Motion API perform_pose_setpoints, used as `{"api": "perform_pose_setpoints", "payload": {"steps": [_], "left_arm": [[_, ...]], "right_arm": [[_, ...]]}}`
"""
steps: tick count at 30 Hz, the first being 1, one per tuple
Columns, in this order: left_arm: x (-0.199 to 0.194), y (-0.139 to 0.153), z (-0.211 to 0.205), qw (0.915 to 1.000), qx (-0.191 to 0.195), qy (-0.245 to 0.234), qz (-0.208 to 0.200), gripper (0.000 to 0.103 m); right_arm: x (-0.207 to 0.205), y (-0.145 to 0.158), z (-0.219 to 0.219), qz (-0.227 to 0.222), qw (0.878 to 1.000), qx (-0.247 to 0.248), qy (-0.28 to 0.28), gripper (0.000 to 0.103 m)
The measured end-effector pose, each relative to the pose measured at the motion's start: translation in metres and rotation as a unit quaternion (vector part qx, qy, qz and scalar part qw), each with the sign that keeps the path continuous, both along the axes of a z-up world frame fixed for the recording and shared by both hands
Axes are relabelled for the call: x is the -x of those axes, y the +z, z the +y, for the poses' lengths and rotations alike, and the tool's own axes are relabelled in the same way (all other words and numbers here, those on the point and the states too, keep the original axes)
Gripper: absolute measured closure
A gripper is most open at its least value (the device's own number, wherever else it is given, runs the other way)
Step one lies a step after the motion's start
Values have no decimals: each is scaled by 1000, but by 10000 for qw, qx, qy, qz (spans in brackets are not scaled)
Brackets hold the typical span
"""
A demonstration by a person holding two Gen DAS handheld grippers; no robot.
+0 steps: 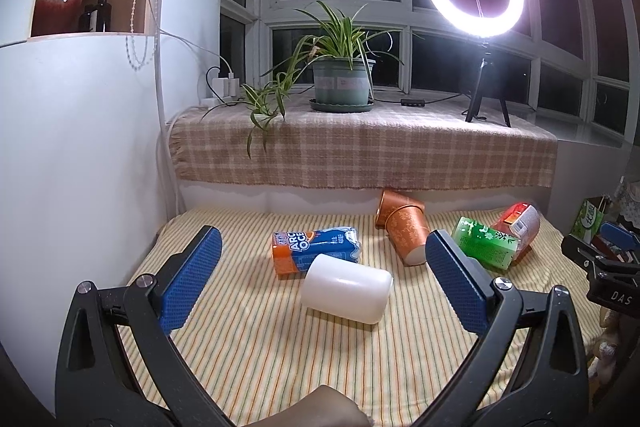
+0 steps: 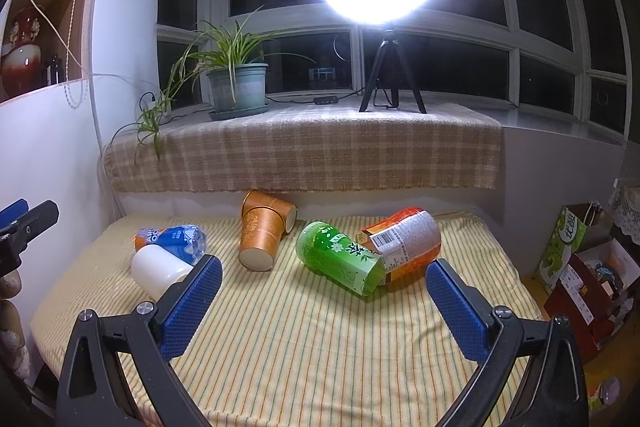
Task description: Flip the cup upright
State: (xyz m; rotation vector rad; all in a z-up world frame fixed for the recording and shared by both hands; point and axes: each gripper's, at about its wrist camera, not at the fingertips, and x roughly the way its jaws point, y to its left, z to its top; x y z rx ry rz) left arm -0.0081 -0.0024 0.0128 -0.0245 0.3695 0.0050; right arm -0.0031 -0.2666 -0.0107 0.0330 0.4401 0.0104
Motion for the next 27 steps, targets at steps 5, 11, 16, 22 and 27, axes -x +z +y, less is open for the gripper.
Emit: {"api": "perform_pose_setpoints", "payload": {"steps": [5,11,16,22,27], "left_arm": [[-1,1,3,10000,-1,6,10,0],[-2,2,5,10000,-8,13,8,0],[-7,3,10,10000,-13,15,22,0],[-8,3,11,10000,-20,22,26,0],[-10,3,12,10000,-24,31,27,0]], "right_arm": [[-4,0,4,17,10000,22,51,0],[-9,-1,8,59,9999,48,94,0],[-14,-3,10,87,9999,28,127,0],[-18,-4,14,95,9998,61,166,0],[-24,-3,19,102,9996,92,230,0]]}}
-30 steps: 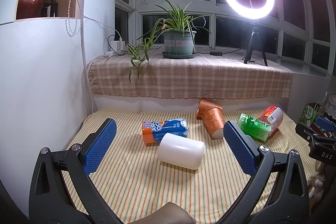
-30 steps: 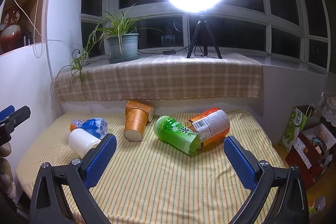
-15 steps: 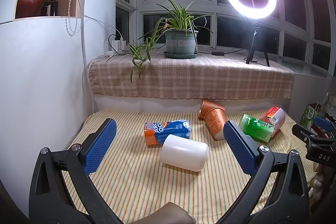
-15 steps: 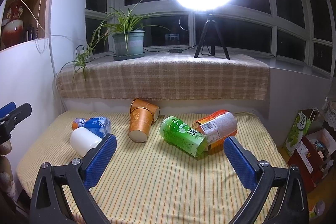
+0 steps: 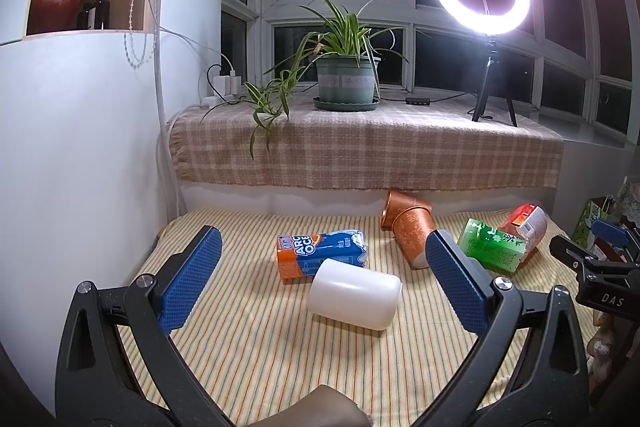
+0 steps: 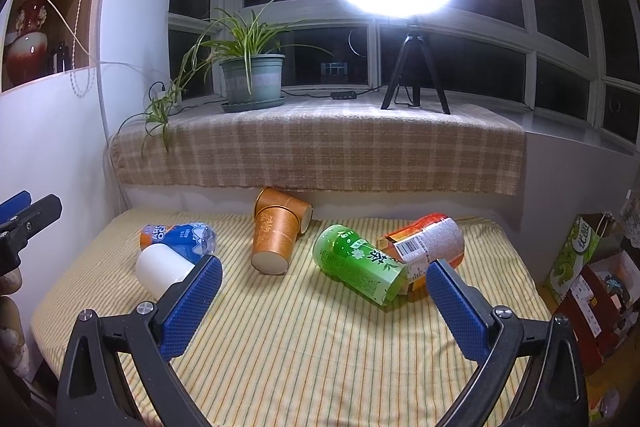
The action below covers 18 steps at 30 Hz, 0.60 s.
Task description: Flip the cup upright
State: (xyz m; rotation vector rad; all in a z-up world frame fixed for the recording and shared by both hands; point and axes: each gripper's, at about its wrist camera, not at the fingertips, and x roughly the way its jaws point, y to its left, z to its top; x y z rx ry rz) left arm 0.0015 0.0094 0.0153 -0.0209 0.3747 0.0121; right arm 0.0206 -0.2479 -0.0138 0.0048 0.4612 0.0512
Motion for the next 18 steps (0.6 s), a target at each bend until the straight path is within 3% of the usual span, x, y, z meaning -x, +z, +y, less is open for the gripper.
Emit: {"api": "perform_pose_setpoints", "payload": {"steps": [18], "left_arm": [[-2,-13,20,9996,7,264,90,0]], "right_arm": [[-46,-7,39,248,9961,106,844,0]]}}
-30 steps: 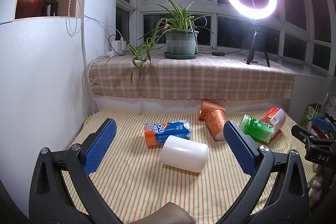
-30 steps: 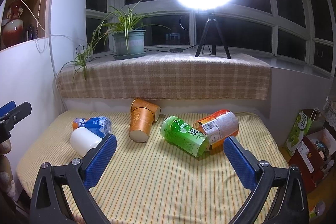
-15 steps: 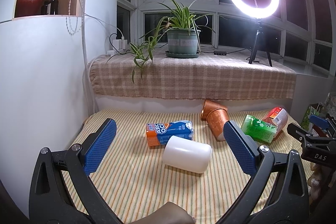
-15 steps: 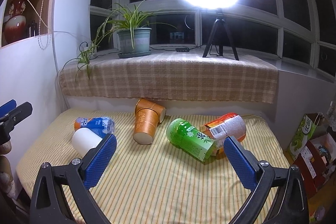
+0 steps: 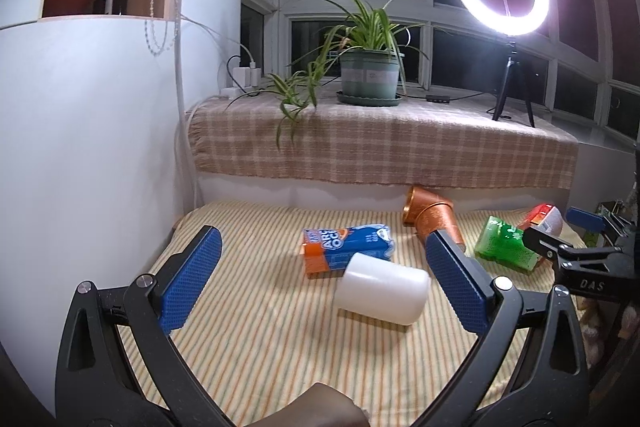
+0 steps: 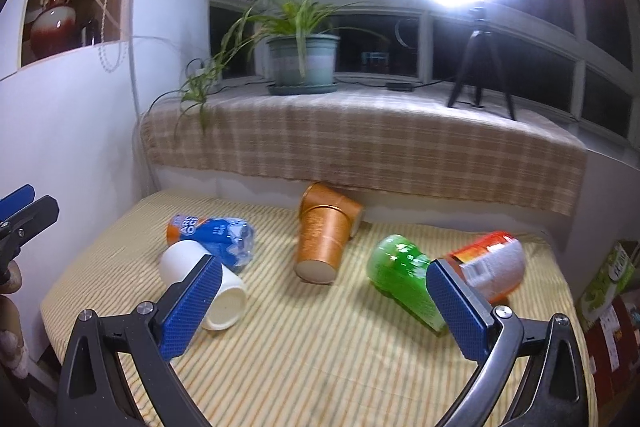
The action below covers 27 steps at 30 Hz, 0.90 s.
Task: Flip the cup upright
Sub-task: 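Reach the right gripper to the blue Arctic Ocean bottle and close on it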
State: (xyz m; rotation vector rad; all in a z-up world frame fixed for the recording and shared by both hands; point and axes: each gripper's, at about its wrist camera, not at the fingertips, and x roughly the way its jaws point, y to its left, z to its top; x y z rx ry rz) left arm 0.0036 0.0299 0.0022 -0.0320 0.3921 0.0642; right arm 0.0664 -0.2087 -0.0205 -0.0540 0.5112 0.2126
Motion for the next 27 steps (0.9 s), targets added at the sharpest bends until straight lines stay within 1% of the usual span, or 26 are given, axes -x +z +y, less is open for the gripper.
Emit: {"api": "perform_pose_setpoints", "payload": {"steps": [9,13,15,18,21,27], "left_arm": [[2,-8,22,9995,-104,267,151,0],[4,-11,35,9989,-101,411,185,0],[5,-13,41,9986,-82,487,203,0],[8,-17,49,9979,-69,596,255,0],[11,-21,58,9971,-38,695,310,0],[15,-29,77,9949,63,912,421,0]], "right_arm": [[-41,-2,30,247,9967,174,755,0],[-60,-3,51,355,9918,396,1159,0],[-72,-4,65,428,9875,546,1417,0],[-88,-7,87,588,9782,801,1825,0],[-104,-12,111,819,9652,1081,2238,0],[-132,-26,151,1327,9373,1363,2920,0]]}}
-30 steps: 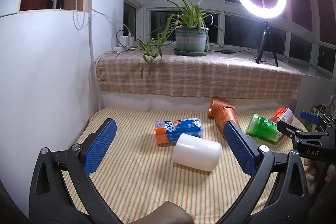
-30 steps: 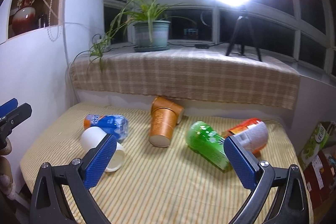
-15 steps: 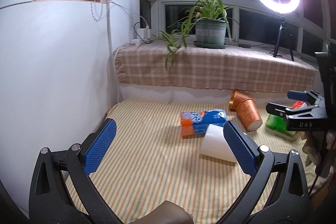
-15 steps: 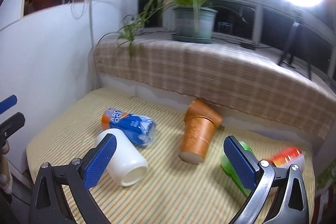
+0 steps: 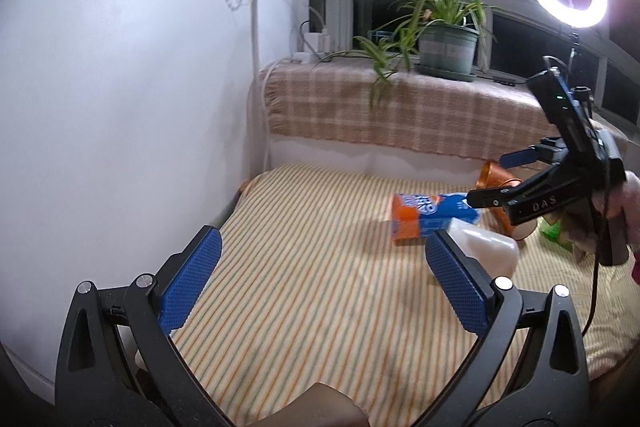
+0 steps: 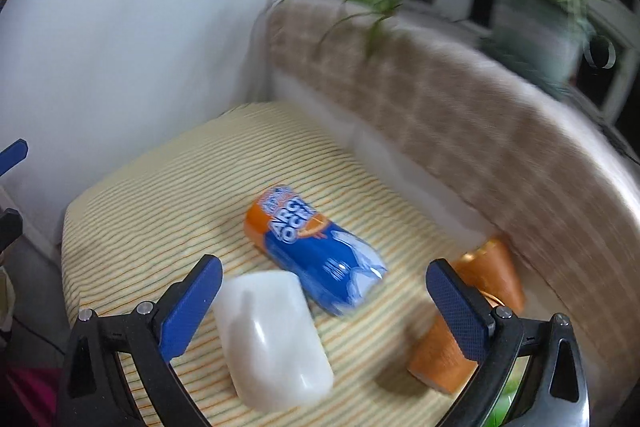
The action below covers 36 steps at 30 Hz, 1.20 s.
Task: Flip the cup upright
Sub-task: 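Reach the right gripper to the blue Arctic Ocean bottle and close on it, then lift the bottle with the right gripper and carry it toward the left gripper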
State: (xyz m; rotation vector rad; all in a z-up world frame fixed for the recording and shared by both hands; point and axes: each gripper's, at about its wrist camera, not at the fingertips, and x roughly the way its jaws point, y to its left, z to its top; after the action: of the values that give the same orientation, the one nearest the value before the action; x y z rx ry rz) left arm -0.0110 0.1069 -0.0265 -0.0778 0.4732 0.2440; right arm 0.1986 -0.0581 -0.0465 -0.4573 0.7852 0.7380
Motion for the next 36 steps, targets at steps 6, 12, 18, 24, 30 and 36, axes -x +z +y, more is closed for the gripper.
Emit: {"api": "perform_pose_setpoints", "payload": {"steps": [6,12,18,24,30,36], "left_arm": [[2,-5,18,9997,103,213,41,0],[3,-11,32,9989,203,406,122,0],[1,-16,46,9979,286,551,202,0],[-1,-19,54,9973,311,633,212,0],[-2,-21,60,9966,332,717,253,0],[-3,-22,61,9963,342,736,273,0]], "right_arm": [[-35,-19,33,560,9962,524,404,2],[-56,-37,57,896,9884,1007,705,7],[-65,-51,76,1099,9779,1443,1038,10],[-75,-66,92,1230,9694,1756,1196,13],[-86,-74,97,1308,9663,1887,1163,15],[-103,-83,92,1421,9661,1942,940,27]]}}
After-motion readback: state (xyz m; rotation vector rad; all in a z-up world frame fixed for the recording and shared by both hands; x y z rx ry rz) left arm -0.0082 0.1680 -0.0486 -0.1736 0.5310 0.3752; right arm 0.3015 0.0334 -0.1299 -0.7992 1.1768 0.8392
